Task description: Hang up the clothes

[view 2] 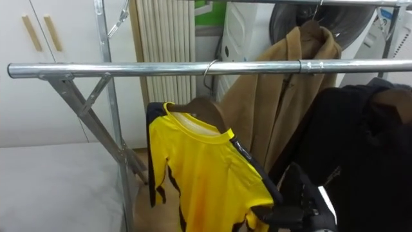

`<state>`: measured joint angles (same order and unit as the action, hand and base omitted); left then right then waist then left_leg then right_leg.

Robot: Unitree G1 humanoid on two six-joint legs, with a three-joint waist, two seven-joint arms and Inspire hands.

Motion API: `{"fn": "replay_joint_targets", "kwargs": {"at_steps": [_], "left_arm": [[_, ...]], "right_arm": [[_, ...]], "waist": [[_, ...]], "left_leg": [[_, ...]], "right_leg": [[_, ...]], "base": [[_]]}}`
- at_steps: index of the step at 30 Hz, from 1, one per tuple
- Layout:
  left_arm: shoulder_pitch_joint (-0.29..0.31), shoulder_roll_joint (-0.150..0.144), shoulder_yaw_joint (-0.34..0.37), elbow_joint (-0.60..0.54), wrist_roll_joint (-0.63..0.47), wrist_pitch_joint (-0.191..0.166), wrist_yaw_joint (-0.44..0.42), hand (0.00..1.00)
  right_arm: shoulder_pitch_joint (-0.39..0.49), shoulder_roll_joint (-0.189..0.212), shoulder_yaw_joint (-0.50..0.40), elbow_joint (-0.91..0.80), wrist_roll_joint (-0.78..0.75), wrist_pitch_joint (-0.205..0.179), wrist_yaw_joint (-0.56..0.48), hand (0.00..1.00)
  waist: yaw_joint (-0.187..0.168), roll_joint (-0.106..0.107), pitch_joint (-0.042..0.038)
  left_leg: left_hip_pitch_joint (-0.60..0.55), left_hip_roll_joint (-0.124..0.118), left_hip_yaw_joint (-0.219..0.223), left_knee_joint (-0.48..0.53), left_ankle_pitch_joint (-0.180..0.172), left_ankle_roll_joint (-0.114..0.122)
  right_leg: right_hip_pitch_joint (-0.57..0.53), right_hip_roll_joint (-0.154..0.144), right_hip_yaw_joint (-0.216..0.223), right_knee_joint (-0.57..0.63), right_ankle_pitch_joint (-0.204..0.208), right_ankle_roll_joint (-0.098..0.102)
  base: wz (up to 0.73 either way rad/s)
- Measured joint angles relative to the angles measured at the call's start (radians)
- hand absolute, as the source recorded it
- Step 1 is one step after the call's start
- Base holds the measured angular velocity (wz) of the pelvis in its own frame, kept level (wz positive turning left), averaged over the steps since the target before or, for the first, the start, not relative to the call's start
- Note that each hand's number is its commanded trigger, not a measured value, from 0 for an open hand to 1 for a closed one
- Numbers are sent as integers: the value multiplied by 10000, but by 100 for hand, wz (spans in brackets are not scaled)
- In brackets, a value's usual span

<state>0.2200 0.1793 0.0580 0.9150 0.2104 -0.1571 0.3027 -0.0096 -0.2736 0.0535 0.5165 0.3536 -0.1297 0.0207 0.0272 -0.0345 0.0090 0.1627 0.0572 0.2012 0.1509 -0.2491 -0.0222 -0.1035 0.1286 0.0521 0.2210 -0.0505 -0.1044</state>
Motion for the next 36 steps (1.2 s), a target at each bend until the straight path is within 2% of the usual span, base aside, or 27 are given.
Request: {"fn": "replay_joint_targets", "kwargs": {"at_steps": [7, 13, 15, 17, 27, 32, 36], "left_arm": [[5, 26, -5, 669, -3, -138, 42, 0], [-53, 12, -9, 894, 229, -206, 350, 0], [-63, 6, -2, 895, 442, -207, 389, 0], [-60, -4, -3, 921, 459, -210, 384, 0], [-372, -26, -11, 1271, 466, -372, 306, 0], [-360, -34, -30, 1368, 487, -379, 329, 0], [-351, -62, -30, 1462, 488, -409, 384, 0]], "right_arm": [[401, 18, 28, 397, -15, 1, 668, 0], [546, 218, 35, 1248, -451, -5, 1021, 0], [756, 289, 30, 1395, -552, -3, 1041, 0], [983, 390, 28, 1530, -683, -4, 1098, 0], [1121, 472, 42, 3119, -760, -91, 1583, 0], [1142, 784, 41, 3979, -833, -166, 1633, 0], [1133, 960, 52, 4774, -833, -225, 1650, 0]], "waist": [[-3, -87, -66], [-6, -187, -80], [-9, -165, -91], [-17, -117, -57], [-87, -81, -51], [-110, 38, 7], [-226, 134, 8]], "left_leg": [[36, -21, -122, 2, -1, 0], [-43, -14, -130, -28, -28, -12], [-123, -3, -117, -14, -28, -12], [-156, 7, -106, -24, -26, -14], [-87, -2, -95, -34, -29, -7], [-18, 7, 13, -173, -36, -1], [-16, 8, 30, -176, -38, 2]], "right_leg": [[32, -5, 31, 3, -6, 14], [13, 2, 27, -62, 59, 80], [-6, 3, 10, -164, 167, 15], [-17, 0, -33, -186, 239, -17], [-6, 37, 43, -179, 223, 9], [3, 142, 265, -198, 214, 23], [-14, 136, 268, -184, 215, 23]], "base": [[2], [1], [-2], [-4], [0], [-7], [0]]}}
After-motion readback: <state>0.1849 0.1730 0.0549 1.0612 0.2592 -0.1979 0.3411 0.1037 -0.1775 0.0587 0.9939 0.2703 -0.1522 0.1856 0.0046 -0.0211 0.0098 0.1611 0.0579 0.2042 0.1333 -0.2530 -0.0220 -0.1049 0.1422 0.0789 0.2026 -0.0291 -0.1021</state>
